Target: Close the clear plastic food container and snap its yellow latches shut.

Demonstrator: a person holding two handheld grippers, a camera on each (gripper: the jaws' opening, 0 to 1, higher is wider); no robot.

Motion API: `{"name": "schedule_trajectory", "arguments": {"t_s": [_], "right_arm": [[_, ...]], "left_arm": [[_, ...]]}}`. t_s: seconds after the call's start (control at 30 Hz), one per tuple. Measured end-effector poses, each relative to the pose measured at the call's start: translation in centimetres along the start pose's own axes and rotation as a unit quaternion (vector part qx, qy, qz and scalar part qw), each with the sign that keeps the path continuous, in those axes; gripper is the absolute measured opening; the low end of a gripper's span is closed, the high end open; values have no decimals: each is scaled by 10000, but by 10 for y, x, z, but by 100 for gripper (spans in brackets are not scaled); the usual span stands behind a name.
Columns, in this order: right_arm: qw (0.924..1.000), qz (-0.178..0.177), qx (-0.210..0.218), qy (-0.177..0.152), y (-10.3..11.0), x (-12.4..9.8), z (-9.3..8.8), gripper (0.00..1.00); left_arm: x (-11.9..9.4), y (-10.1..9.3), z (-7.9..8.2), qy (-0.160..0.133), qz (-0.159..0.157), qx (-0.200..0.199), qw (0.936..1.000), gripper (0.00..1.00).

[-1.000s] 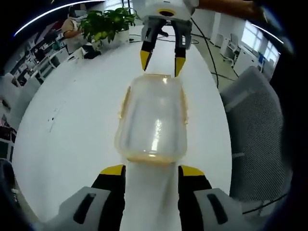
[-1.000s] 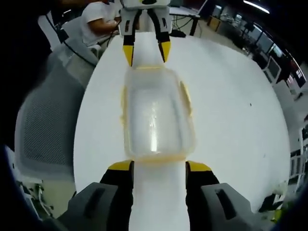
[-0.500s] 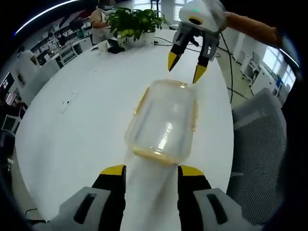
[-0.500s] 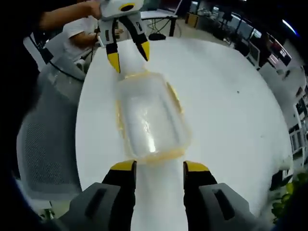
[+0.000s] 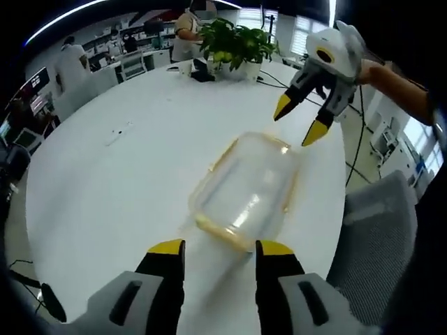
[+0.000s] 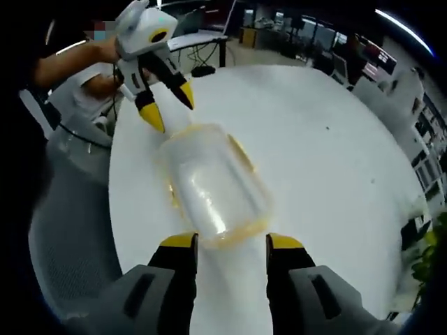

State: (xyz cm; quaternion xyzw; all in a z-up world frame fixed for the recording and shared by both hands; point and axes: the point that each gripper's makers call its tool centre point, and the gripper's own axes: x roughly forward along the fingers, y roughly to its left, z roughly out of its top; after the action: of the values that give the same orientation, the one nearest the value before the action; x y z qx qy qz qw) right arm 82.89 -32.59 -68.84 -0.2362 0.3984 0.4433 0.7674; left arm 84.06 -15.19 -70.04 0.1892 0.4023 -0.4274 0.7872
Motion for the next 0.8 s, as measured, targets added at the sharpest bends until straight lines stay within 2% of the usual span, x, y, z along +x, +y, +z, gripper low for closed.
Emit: {"name": "schedule_trajectory", "arguments": {"t_s": [0.27, 0.37, 0.5, 0.63, 0.8], "right_arm": [[9976, -291, 595, -200, -6, 3, -2, 36], [9957, -352, 816, -260, -6, 7, -5, 36], [9906, -413, 1228, -443, -5, 12, -6, 35], [9853, -486, 1518, -619, -7, 15, -5, 34], [9808, -357, 1805, -653, -2, 22, -7, 34]], "left_arm": [[6, -6, 0, -102, 94, -478, 9988, 32], [8, -11, 0, -173, -7, -674, 9976, 33], [11, -9, -2, -238, 77, -916, 9955, 33], [14, -11, -1, -331, -3, -1189, 9923, 33], [18, -12, -2, -367, -32, -1412, 9893, 32]]}}
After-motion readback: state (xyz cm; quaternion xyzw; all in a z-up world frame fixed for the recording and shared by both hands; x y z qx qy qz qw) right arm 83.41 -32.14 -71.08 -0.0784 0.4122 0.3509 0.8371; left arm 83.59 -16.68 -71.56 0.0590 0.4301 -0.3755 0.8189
